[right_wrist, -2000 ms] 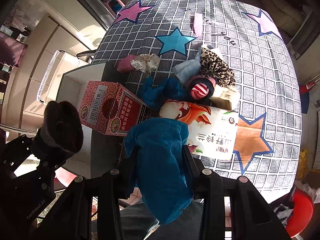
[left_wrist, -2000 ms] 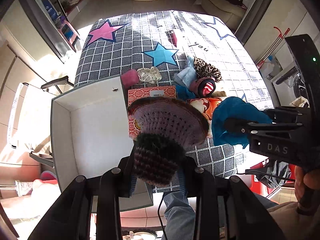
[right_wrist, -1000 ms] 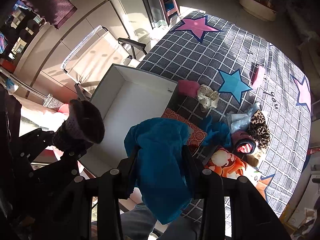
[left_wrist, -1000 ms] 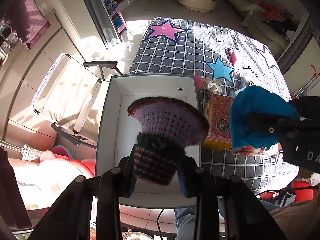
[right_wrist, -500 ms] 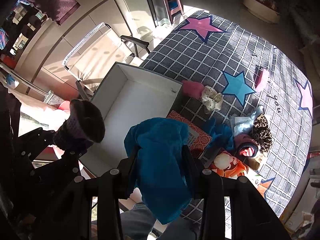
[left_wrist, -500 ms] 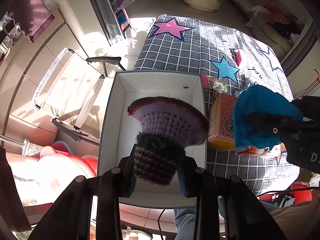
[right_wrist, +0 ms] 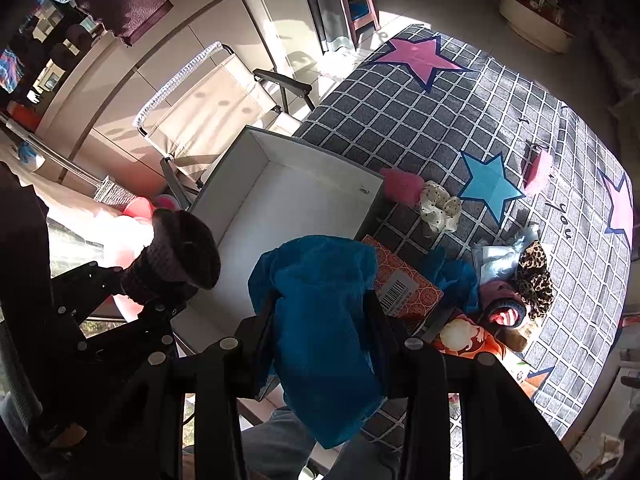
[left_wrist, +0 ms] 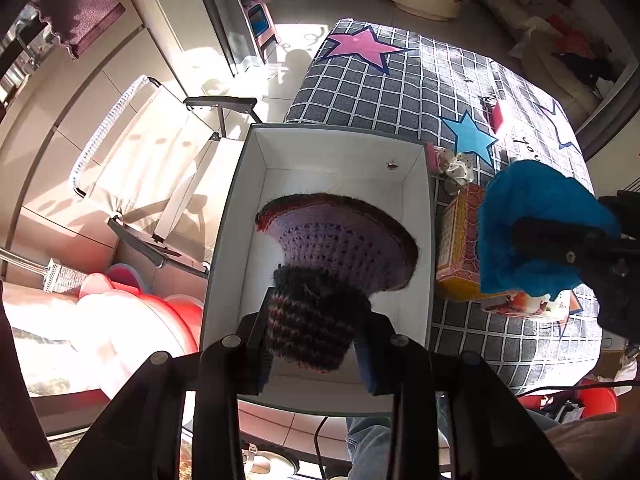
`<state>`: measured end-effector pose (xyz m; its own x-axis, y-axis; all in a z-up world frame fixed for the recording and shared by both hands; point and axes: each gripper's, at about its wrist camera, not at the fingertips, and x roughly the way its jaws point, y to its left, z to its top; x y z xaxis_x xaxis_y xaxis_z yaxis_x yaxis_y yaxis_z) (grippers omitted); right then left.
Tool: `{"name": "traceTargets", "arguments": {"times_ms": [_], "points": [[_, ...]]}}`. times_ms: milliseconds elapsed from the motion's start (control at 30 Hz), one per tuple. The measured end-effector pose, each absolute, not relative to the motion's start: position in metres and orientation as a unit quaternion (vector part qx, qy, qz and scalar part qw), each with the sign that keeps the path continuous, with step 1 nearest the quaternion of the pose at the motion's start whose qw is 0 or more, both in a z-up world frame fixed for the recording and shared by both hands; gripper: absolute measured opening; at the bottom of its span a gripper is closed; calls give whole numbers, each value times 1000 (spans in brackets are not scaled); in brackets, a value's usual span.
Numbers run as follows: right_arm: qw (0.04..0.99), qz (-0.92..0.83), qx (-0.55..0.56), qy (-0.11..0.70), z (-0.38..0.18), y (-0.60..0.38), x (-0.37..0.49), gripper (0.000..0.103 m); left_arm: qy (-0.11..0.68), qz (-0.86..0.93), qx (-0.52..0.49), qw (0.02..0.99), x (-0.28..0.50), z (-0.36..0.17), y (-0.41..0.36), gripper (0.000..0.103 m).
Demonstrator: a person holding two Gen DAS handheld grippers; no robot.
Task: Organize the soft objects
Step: 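Open both tools to drop the hat and blue cloth into the box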
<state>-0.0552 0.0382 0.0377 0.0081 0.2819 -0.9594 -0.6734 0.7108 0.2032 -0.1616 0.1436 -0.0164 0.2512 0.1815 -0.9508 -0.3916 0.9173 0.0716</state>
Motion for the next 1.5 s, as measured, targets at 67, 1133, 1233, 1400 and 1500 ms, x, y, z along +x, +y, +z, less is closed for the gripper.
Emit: {"name": "traceTargets", "arguments": {"times_ms": [67, 1133, 1233, 1400, 1500], "points": [[688, 346, -159, 617, 35, 40, -55, 41, 588, 185, -93, 782, -161, -19, 146, 37], [647, 382, -199, 629, 9, 102, -59, 41, 628, 221, -154, 730, -173, -63, 177, 38], [645, 383, -202, 629, 8, 105, -60, 41, 626, 222, -157, 731, -174, -62, 180, 39], [645, 385, -203, 628, 8, 109, -59, 41, 622, 221, -158, 734, -173, -61, 181, 54], [647, 386, -202, 626, 8, 110, -58, 51, 620, 226, -153, 736, -173, -60, 180, 80]]}}
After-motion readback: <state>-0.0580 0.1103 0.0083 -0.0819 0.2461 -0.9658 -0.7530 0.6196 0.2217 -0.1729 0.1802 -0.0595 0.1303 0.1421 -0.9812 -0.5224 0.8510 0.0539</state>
